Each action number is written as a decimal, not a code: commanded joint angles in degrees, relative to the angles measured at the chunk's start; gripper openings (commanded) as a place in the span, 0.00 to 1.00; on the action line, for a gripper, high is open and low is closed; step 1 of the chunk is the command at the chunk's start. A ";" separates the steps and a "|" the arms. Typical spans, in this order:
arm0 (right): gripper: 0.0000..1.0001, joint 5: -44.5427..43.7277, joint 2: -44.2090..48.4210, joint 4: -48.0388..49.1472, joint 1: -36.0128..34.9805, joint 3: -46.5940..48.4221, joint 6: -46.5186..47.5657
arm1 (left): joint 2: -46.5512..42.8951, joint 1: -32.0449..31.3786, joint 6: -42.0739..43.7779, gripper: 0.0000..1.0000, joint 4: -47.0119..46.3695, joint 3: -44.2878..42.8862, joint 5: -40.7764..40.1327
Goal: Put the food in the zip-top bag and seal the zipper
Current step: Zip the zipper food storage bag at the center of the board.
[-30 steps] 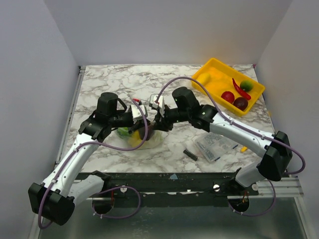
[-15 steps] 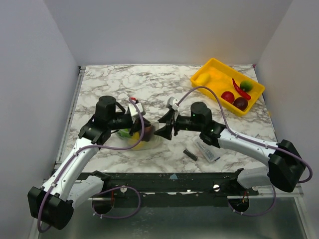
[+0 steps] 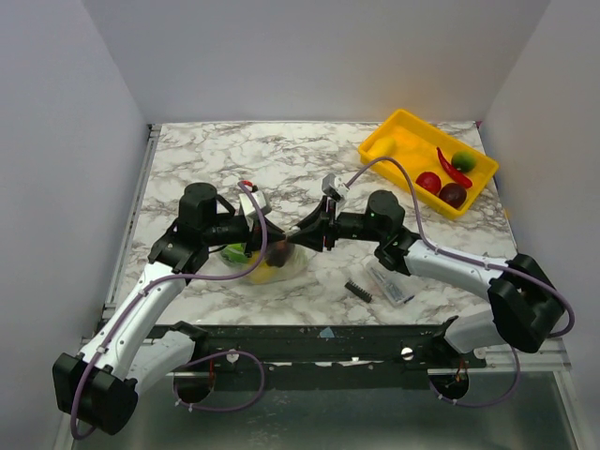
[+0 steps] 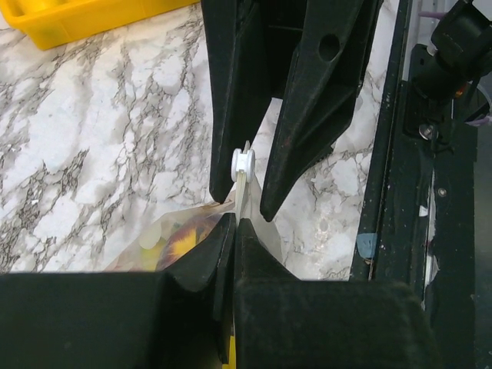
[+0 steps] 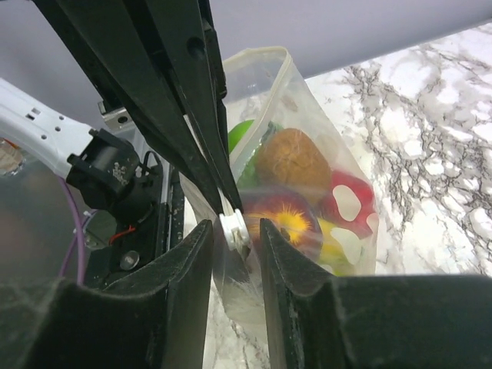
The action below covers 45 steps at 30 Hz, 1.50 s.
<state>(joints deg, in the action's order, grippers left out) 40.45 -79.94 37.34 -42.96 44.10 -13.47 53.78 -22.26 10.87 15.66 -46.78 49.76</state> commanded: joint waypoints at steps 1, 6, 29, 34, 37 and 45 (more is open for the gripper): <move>0.34 3.30 -1.47 3.53 0.32 0.10 -1.64 | -1.75 -0.33 -1.08 0.00 -2.63 -0.36 1.32; 0.17 4.19 -1.86 5.24 0.43 -0.89 -3.19 | -2.47 -0.33 -1.62 0.00 -3.09 -0.14 1.74; 0.00 10.99 -2.28 8.00 0.68 -2.10 -4.17 | 2.24 -0.33 -0.02 0.50 4.13 -4.22 -2.52; 0.00 10.79 -1.61 7.49 0.69 -2.05 -3.53 | 2.91 -0.32 5.82 0.58 9.96 -5.95 -2.38; 0.00 10.40 -1.13 6.14 0.73 -1.91 -2.61 | 2.01 -0.33 6.98 0.58 10.75 -4.61 -1.98; 0.00 9.93 0.06 1.82 1.02 -0.74 -0.95 | -0.49 -0.33 9.33 0.13 11.01 -2.79 -2.38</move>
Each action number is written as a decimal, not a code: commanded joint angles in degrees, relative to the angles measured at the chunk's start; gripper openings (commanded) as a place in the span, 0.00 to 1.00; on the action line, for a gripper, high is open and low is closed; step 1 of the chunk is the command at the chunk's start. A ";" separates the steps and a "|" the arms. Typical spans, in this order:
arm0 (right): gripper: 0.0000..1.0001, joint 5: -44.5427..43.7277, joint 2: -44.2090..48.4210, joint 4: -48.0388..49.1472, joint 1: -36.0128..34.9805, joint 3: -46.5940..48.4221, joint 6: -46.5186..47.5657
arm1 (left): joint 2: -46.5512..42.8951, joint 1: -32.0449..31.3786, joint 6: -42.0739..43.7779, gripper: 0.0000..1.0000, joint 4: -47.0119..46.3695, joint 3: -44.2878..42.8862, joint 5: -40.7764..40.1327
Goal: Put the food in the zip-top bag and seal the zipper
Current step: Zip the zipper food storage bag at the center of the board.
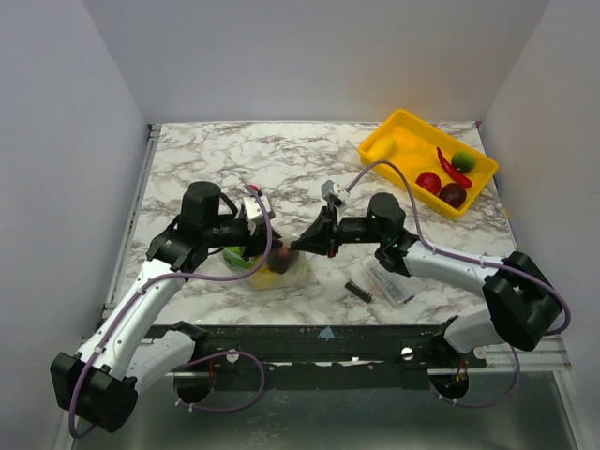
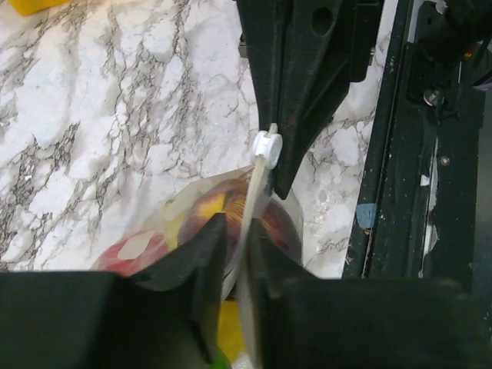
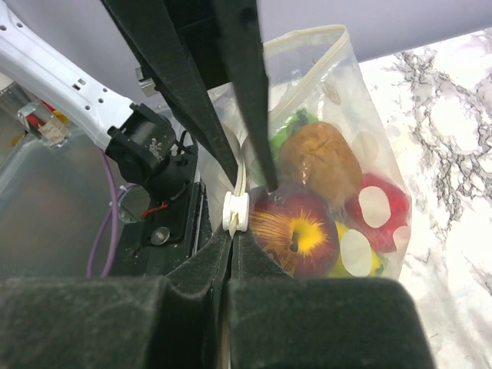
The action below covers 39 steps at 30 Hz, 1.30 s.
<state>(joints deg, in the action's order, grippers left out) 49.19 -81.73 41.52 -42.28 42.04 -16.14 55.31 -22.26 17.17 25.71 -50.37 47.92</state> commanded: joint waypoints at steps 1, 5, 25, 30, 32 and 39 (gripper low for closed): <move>0.00 0.56 1.86 -4.89 0.31 2.09 2.14 | -2.23 -0.33 3.00 0.07 0.46 0.80 -0.40; 0.34 -2.04 2.11 -21.11 0.27 8.75 3.52 | -2.66 -0.33 2.51 0.00 -1.17 0.83 1.01; 0.29 -2.33 -5.08 -69.49 0.25 37.39 13.43 | -2.21 -0.24 2.08 0.00 -2.32 1.15 4.09; 0.28 -1.43 -5.21 -72.17 0.20 38.05 15.56 | -1.75 -0.24 2.08 0.00 -2.34 0.76 4.81; 0.29 -2.59 -4.86 -71.56 0.20 37.80 15.27 | -1.54 -0.24 1.99 0.00 -2.14 0.56 4.93; 0.28 -3.72 -4.79 -70.39 0.24 38.65 15.00 | -1.85 -0.19 2.04 0.00 -2.16 0.79 5.42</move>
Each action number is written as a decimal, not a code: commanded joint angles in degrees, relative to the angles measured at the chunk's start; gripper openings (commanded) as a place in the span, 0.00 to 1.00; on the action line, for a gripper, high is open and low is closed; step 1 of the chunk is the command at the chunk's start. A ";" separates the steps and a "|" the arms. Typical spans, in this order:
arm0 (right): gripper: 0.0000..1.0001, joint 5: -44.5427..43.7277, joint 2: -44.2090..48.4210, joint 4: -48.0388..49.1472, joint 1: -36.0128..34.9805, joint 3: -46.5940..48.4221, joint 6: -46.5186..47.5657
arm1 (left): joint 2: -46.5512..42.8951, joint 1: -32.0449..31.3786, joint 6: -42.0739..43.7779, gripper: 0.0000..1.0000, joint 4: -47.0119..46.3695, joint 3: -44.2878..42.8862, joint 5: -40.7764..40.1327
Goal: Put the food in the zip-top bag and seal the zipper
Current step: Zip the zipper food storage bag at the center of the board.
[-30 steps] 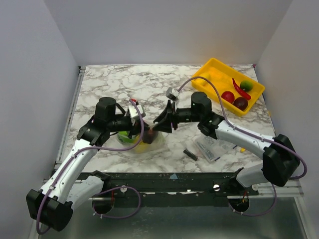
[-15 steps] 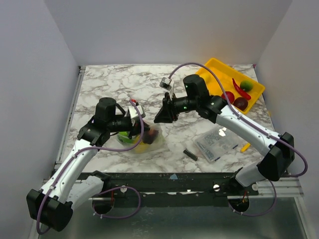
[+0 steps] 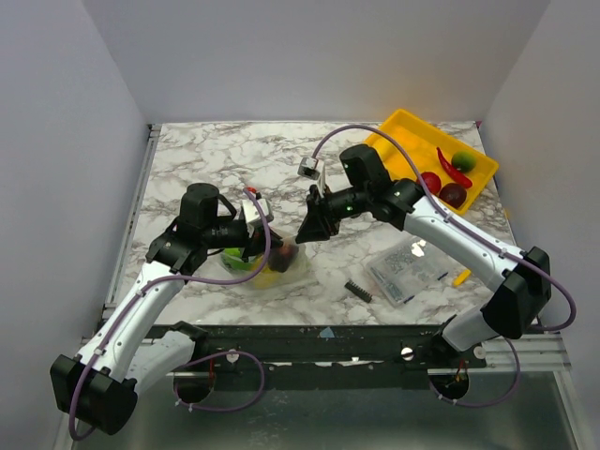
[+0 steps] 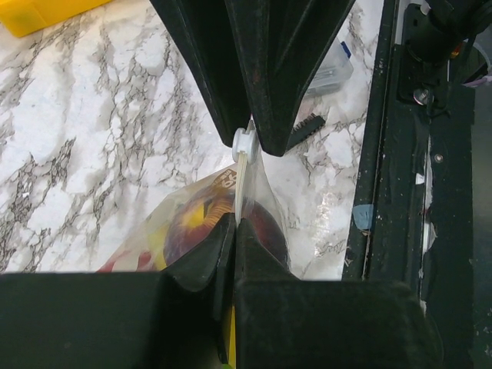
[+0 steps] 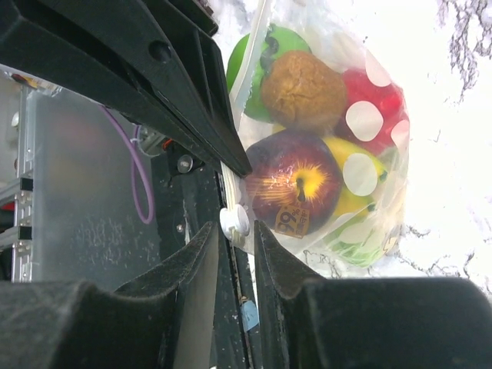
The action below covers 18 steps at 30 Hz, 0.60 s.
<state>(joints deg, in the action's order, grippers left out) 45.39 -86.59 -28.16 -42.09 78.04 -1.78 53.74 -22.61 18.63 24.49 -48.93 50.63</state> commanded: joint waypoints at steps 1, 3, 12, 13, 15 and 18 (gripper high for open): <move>0.28 0.13 -0.15 -0.86 0.07 3.00 0.64 | -0.33 0.12 0.55 0.00 -0.94 -0.64 2.79; 0.28 0.93 -0.53 -1.01 0.03 3.41 0.73 | -0.30 0.11 0.58 0.00 -0.92 -0.65 2.89; 0.23 2.69 -1.69 -1.75 -0.60 4.49 1.17 | -0.31 0.19 0.62 0.00 -0.94 -0.66 3.24; 0.22 2.54 -1.74 -1.65 -0.66 4.48 1.21 | -0.34 0.20 0.62 0.00 -0.94 -0.71 3.21; 0.18 2.47 -1.84 -1.56 -0.75 4.44 1.18 | -0.30 0.20 0.62 0.00 -0.90 -0.66 3.32; 0.17 2.41 -2.09 -1.43 -0.92 4.52 1.17 | -0.30 0.22 0.70 0.00 -0.93 -0.70 3.48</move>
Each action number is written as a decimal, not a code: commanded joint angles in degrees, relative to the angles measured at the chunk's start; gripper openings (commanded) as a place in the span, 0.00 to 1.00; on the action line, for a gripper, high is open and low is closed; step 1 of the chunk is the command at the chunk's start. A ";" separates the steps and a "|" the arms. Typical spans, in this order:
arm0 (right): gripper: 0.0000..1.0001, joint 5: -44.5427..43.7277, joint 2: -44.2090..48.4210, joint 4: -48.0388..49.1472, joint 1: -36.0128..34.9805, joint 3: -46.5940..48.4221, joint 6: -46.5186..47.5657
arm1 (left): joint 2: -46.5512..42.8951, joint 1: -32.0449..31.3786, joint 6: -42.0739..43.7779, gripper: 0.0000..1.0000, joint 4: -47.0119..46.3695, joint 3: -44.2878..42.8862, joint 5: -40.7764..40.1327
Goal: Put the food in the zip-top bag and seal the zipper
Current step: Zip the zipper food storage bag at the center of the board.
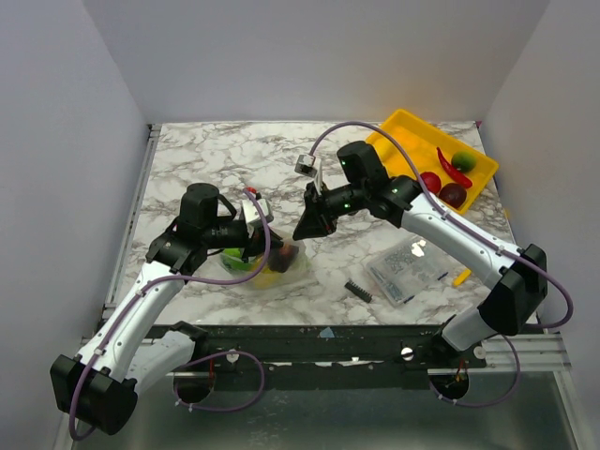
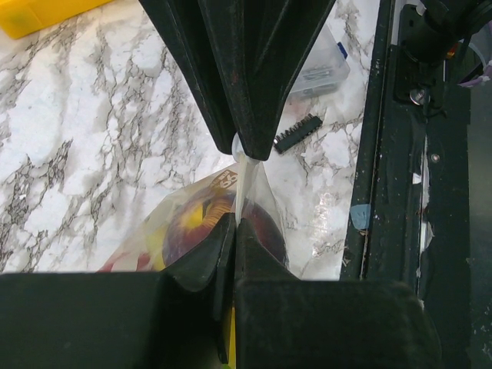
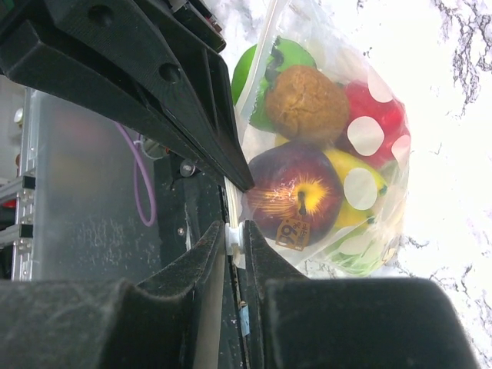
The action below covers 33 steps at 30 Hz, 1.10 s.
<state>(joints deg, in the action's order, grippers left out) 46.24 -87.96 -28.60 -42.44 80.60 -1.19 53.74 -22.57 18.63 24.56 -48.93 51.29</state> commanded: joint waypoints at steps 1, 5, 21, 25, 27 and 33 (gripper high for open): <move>0.16 1.51 -0.69 -0.79 -0.63 1.96 0.59 | -0.22 0.16 0.70 0.00 -0.96 -0.80 2.91; 0.06 1.65 -0.80 -0.38 -0.85 1.97 0.44 | -0.12 0.24 0.62 0.00 -1.02 -0.78 3.02; 0.07 -0.02 -2.54 0.76 -4.33 3.73 4.11 | -0.14 1.25 -0.53 0.00 -2.12 -0.73 6.89; 0.11 -2.17 -4.39 1.98 -5.70 5.27 3.72 | -0.23 1.27 -0.53 0.00 -2.19 -0.65 6.97; 0.11 -3.84 -4.75 2.94 -5.97 5.61 2.93 | -0.27 1.21 -0.53 0.00 -2.23 -0.58 6.94; 0.14 -16.53 -0.55 4.32 -6.02 2.11 1.70 | -0.55 1.23 -0.53 0.00 -2.23 -0.38 6.59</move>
<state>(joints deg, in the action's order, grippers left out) 41.04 -91.29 -28.86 -48.45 84.29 0.93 53.76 -20.95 18.24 24.95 -48.93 53.52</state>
